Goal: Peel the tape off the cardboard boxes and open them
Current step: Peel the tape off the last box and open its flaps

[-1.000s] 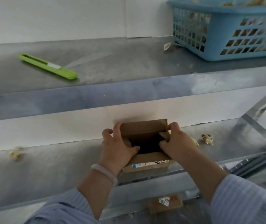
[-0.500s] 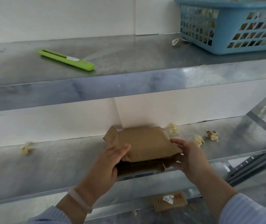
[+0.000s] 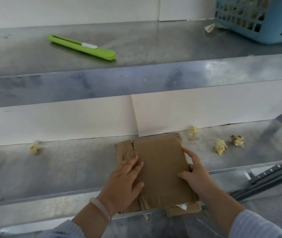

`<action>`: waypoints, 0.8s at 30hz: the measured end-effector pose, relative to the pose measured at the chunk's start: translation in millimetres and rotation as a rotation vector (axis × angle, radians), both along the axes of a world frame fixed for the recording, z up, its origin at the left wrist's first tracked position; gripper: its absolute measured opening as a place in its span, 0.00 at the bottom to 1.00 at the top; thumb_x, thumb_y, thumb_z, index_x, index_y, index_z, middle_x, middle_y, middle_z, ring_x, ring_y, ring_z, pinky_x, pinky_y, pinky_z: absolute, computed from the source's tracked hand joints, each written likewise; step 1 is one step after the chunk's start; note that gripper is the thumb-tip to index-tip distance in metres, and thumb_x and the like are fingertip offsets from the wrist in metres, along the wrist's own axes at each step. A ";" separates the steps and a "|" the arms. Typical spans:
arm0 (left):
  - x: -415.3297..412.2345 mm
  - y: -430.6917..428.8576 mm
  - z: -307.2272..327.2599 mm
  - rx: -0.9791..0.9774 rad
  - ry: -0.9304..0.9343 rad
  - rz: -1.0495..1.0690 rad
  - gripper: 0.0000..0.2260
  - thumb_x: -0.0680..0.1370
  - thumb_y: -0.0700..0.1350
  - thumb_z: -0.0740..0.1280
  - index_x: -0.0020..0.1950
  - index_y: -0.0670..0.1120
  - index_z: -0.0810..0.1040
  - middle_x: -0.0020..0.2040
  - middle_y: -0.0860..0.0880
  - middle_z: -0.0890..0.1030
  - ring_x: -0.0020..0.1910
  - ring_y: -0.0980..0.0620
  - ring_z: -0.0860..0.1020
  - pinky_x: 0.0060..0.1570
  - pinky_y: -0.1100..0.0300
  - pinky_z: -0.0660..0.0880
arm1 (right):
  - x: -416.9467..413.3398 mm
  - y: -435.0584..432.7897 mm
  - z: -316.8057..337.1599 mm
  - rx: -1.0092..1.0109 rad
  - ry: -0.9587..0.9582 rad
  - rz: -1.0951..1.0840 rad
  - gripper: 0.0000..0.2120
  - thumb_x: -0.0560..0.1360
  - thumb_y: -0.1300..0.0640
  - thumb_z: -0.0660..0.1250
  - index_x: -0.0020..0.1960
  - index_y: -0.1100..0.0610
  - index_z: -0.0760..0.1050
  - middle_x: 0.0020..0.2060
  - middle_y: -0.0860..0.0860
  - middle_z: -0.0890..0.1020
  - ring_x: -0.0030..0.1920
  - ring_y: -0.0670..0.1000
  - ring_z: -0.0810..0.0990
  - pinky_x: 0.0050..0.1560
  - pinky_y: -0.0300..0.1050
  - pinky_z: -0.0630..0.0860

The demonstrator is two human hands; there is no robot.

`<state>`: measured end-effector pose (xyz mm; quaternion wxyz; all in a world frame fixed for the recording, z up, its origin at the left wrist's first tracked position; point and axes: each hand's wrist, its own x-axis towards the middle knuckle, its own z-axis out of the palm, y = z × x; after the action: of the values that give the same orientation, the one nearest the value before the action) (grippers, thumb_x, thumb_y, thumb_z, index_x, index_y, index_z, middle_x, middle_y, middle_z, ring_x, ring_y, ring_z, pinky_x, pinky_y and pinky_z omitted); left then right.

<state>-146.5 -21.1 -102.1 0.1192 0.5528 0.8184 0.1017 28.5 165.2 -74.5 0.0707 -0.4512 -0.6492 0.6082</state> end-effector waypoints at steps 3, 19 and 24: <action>-5.6 16.4 -10.5 -0.006 0.091 0.028 0.35 0.74 0.68 0.41 0.79 0.54 0.46 0.77 0.56 0.39 0.76 0.53 0.39 0.74 0.54 0.40 | -11.6 9.0 -3.8 0.029 0.027 0.006 0.37 0.75 0.69 0.65 0.71 0.36 0.59 0.51 0.55 0.80 0.46 0.56 0.83 0.41 0.54 0.83; -36.1 39.9 -47.8 -0.081 0.117 0.054 0.39 0.69 0.77 0.36 0.77 0.62 0.41 0.79 0.49 0.40 0.78 0.49 0.40 0.75 0.51 0.39 | -61.3 20.9 -61.5 1.033 -0.483 0.627 0.42 0.72 0.27 0.30 0.79 0.49 0.40 0.78 0.50 0.41 0.78 0.50 0.38 0.76 0.50 0.37; -33.5 45.3 -48.3 -0.090 0.125 0.100 0.42 0.68 0.77 0.34 0.78 0.59 0.42 0.79 0.48 0.41 0.78 0.48 0.42 0.76 0.49 0.42 | -63.1 22.8 -66.6 1.038 -0.499 0.649 0.47 0.68 0.25 0.29 0.80 0.50 0.44 0.79 0.53 0.46 0.79 0.53 0.42 0.75 0.52 0.38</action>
<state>-179.9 24.2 -150.4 0.0876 0.5105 0.8547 0.0359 -34.6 188.0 -141.1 -0.0605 -0.2675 -0.9580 0.0838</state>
